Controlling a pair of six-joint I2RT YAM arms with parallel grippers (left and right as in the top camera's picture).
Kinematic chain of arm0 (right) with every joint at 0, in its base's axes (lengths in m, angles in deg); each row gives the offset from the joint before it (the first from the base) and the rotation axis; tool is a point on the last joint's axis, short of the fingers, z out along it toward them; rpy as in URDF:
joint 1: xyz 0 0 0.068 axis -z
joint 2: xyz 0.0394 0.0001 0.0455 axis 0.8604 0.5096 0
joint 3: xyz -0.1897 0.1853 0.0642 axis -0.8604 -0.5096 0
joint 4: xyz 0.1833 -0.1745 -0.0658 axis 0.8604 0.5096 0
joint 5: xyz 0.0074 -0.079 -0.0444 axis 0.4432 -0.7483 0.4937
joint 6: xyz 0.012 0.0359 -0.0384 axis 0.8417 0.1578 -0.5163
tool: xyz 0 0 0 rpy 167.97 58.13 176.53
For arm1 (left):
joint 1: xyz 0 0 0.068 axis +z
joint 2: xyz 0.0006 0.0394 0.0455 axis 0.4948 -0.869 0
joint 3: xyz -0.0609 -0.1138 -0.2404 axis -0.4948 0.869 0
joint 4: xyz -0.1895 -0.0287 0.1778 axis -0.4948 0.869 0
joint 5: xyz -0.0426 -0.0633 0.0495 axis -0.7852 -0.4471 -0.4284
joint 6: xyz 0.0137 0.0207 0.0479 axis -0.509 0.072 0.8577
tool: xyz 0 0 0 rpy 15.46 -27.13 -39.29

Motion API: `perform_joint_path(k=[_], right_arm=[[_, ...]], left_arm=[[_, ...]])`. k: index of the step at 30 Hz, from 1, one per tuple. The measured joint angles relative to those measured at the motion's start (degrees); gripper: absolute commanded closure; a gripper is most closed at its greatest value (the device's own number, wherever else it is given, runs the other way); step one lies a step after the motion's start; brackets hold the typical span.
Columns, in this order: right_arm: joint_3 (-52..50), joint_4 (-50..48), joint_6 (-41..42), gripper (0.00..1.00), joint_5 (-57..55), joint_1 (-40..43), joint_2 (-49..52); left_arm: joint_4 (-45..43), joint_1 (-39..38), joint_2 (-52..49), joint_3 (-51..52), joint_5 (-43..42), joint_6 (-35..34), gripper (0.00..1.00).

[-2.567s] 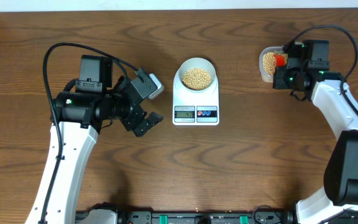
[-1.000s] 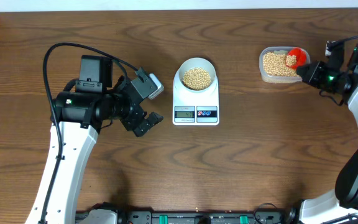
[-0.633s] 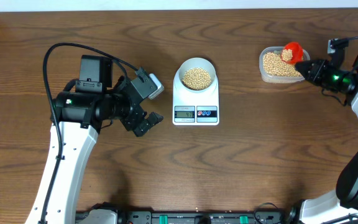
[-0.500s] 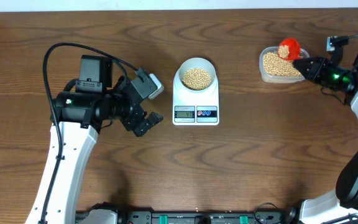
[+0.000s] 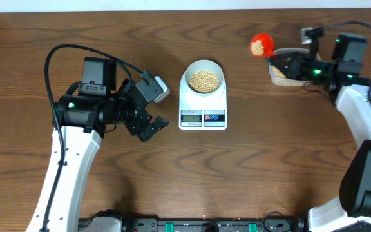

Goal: Scoop item into bowl and weigh 50g on scale
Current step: 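Lift the filled scoop and carry it left over the bowl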

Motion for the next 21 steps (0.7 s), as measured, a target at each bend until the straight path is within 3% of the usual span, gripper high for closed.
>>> perform_joint_path(k=[5,15,21], right_arm=[[0.0,-0.76,-0.96,0.99,0.04,-6.1,0.0],[0.0,-0.87,-16.22,0.99,-2.14,-12.09,0.0],[0.0,-0.87,-19.8,0.99,-5.88,-13.92,0.0]], left_arm=[[0.0,0.0,0.0,0.0,0.0,0.0,0.02],[0.0,0.0,0.0,0.0,0.02,0.0,0.02],[0.0,0.0,0.0,0.0,0.0,0.0,0.02]])
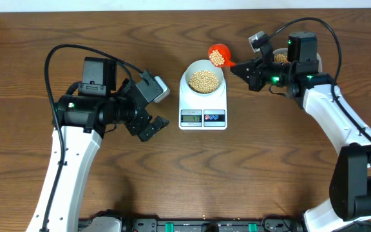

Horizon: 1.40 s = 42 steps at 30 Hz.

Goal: Scoop item into bowl and weigh 50g on scale
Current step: 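Lift the filled scoop and carry it left over the bowl, then tilt the red scoop over the white bowl to pour soybeans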

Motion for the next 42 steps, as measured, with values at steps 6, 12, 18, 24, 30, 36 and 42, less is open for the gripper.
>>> perform_joint_path(k=[6,12,18,24,30,36,42], right_arm=[[0.0,0.0,-3.8,0.99,-0.9,-0.61,0.0],[0.0,-0.02,-6.12,0.99,-0.85,-0.76,0.0],[0.0,-0.02,-7.91,0.99,-0.83,-0.79,0.0],[0.0,-0.2,-9.03,0.99,-0.83,-0.79,0.0],[0.0,-0.26,-9.22,0.99,-0.87,-0.79,0.0],[0.0,-1.38,-5.77,0.99,-0.17,-0.79,0.0],[0.0,-2.03,-4.72,0.99,-0.92,-0.87,0.0]], left_arm=[[0.0,0.0,0.0,0.0,0.0,0.0,0.02],[0.0,0.0,0.0,0.0,0.02,0.0,0.02],[0.0,0.0,0.0,0.0,0.0,0.0,0.02],[0.0,0.0,0.0,0.0,0.0,0.0,0.02],[0.0,0.0,0.0,0.0,0.0,0.0,0.02],[0.0,0.0,0.0,0.0,0.0,0.0,0.02],[0.0,0.0,0.0,0.0,0.02,0.0,0.02]])
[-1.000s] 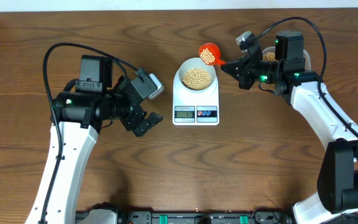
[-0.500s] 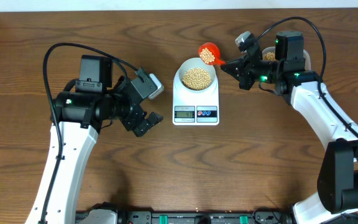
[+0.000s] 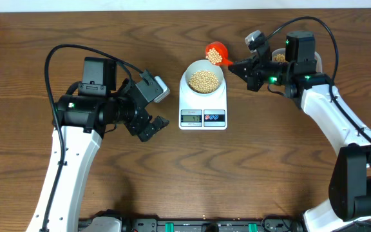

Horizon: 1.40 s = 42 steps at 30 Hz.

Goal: Scoop item into bowl and weigh 50g on scale
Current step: 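Tilt the red scoop over the white bowl to pour soybeans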

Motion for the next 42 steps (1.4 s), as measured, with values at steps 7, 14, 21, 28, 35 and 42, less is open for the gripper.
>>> perform_joint_path(k=[7,14,21,28,35,42], right_arm=[[0.0,-0.33,-0.02,0.99,-2.27,0.0,0.0],[0.0,-0.24,-0.04,0.99,-2.34,0.0,0.0],[0.0,0.7,-1.7,0.99,-1.81,-0.44,0.0],[0.0,0.04,-3.19,0.99,0.02,-1.44,0.0],[0.0,-0.09,-1.03,0.99,-0.9,-1.44,0.0],[0.0,-0.11,4.46,0.99,-1.16,-1.44,0.0]], left_arm=[[0.0,0.0,0.0,0.0,-0.02,0.0,0.02],[0.0,0.0,0.0,0.0,-0.02,0.0,0.02],[0.0,0.0,0.0,0.0,-0.02,0.0,0.02],[0.0,0.0,0.0,0.0,0.0,0.0,0.02],[0.0,0.0,0.0,0.0,0.0,0.0,0.02],[0.0,0.0,0.0,0.0,-0.02,0.0,0.02]])
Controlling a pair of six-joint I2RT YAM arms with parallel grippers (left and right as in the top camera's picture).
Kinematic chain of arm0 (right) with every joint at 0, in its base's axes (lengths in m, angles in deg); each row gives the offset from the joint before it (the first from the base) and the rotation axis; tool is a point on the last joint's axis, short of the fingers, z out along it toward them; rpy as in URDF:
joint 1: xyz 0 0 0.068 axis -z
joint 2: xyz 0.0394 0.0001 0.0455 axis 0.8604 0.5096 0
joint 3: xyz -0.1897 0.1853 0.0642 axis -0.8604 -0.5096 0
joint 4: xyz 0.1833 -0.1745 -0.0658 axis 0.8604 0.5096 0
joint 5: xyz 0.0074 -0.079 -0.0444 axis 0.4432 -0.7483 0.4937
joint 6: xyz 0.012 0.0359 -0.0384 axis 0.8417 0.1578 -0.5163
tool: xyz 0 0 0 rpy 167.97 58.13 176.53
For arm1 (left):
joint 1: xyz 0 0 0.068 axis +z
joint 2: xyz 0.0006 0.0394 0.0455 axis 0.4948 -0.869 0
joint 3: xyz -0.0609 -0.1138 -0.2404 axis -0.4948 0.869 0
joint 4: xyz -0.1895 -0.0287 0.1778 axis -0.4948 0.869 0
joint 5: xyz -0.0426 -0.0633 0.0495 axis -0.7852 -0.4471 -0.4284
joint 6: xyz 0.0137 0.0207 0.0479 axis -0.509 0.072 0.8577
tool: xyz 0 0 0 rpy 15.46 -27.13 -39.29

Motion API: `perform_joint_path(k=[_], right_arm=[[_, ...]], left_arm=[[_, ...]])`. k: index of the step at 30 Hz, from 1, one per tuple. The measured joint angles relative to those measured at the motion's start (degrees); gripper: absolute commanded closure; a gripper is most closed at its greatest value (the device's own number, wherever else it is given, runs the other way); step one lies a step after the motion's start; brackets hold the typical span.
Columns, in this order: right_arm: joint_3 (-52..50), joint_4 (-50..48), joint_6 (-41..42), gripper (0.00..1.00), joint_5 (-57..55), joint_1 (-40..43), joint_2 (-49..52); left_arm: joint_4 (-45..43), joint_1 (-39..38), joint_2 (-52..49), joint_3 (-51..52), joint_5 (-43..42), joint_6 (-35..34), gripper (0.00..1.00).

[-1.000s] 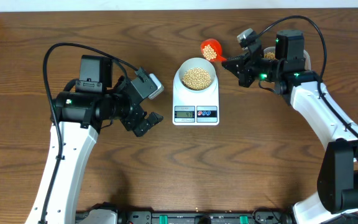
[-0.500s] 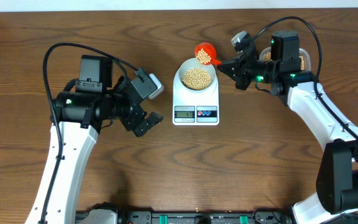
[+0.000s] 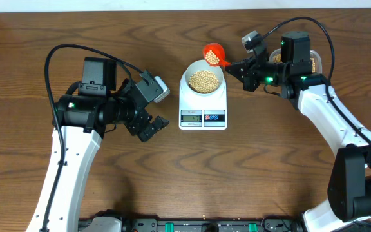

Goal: Scoop item into bowl and weigh 50g on scale
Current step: 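Tilt the red scoop over the white bowl to pour soybeans, then hold the scoop tilted over the bowl to empty it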

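A white bowl [image 3: 203, 78] full of tan beans sits on the white scale [image 3: 203, 115] at the table's middle. My right gripper [image 3: 232, 65] is shut on the handle of an orange scoop [image 3: 212, 53], whose cup holds beans and hangs at the bowl's far right rim. Behind the right wrist stands the source container [image 3: 313, 63] of beans, mostly hidden by the arm. To the left of the scale, my left gripper [image 3: 152, 127] hovers with its fingers apart and nothing between them.
The scale's display [image 3: 191, 116] faces the front edge. Bare brown table [image 3: 250, 180] lies in front of the scale and between the arms. A black rail [image 3: 198, 225] runs along the near edge.
The right gripper has shifted the scoop slightly left and closer over the bowl's rim, and the cup looks a little more tipped. The left arm has not moved.
The right gripper first held the loaded scoop at the container on the far right. It then held the scoop just right of the bowl, stayed near the rim, and now has it at the rim's edge. The left arm stayed still throughout.
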Motion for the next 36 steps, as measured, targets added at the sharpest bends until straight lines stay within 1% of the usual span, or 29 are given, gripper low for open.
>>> perform_joint_path(k=[5,17,25,31,36], right_arm=[[0.0,-0.02,1.75,0.99,-0.07,0.0,0.0],[0.0,-0.02,1.99,0.99,-0.04,0.0,0.0],[0.0,0.02,-0.02,0.99,-0.07,0.0,0.0],[0.0,1.95,-7.41,0.99,-0.98,-0.9,0.0],[0.0,1.16,-8.22,0.99,-0.11,-0.83,0.0]], left_arm=[[0.0,0.0,0.0,0.0,0.0,0.0,0.02],[0.0,0.0,0.0,0.0,0.0,0.0,0.02],[0.0,0.0,0.0,0.0,0.02,0.0,0.02],[0.0,0.0,0.0,0.0,0.02,0.0,0.02],[0.0,0.0,0.0,0.0,0.0,0.0,0.02]])
